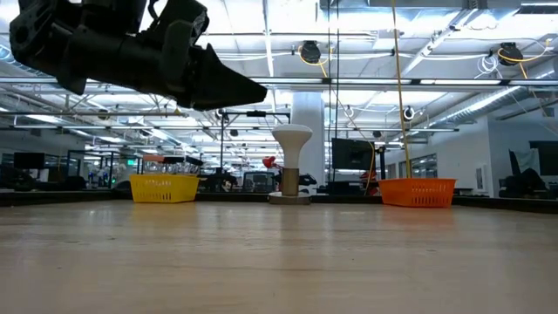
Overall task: Pick & Place Office items
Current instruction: Put the red digital clock into the green bin, then return to Home Position
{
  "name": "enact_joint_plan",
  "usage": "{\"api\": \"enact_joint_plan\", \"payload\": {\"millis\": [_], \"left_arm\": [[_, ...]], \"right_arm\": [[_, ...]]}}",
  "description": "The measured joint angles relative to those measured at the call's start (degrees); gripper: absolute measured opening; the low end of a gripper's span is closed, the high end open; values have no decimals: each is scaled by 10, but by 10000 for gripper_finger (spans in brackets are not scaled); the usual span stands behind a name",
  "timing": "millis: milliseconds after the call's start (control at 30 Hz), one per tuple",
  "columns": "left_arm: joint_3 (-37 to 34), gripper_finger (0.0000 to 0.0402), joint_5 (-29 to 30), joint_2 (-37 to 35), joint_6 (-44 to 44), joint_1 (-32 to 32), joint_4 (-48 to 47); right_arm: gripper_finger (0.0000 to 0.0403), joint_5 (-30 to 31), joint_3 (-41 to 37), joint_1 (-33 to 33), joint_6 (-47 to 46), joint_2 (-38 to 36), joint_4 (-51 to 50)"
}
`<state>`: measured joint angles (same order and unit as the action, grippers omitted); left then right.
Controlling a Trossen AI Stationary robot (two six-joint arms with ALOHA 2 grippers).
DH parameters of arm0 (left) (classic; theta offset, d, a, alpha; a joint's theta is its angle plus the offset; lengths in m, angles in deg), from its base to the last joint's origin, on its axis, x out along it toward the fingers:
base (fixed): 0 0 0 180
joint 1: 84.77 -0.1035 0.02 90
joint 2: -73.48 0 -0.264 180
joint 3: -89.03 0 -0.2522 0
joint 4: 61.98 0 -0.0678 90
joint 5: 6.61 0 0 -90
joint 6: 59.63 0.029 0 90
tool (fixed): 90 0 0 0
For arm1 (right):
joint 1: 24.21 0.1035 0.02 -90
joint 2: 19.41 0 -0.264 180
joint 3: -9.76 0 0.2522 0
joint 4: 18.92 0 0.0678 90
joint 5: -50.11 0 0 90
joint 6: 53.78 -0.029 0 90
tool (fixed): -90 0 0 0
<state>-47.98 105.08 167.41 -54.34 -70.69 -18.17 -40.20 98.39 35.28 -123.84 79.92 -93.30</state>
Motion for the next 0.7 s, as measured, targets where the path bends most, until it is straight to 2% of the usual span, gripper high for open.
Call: {"api": "enact_joint_plan", "payload": {"millis": [233, 400, 467, 567, 633, 700], "left_arm": [[-40, 131, -1, 0, -13, -16, 50], [-77, 131, -1, 0, -13, -21, 107], [-95, 131, -2, 0, -12, -25, 141], [-132, 131, -13, 0, -18, -41, 199], [-157, 129, -23, 0, -27, -56, 233], [-177, 118, -27, 0, -42, -72, 246]], "right_arm": [[193, -15, 0, 2, 6, -5, 1], [157, -26, 0, 2, 17, -28, 1], [131, 16, 0, 2, 35, -47, -7], [78, 138, -18, -4, 110, -87, -6], [37, 201, -56, -22, 183, -128, 37], [10, 227, -120, -55, 265, -177, 121]]}}
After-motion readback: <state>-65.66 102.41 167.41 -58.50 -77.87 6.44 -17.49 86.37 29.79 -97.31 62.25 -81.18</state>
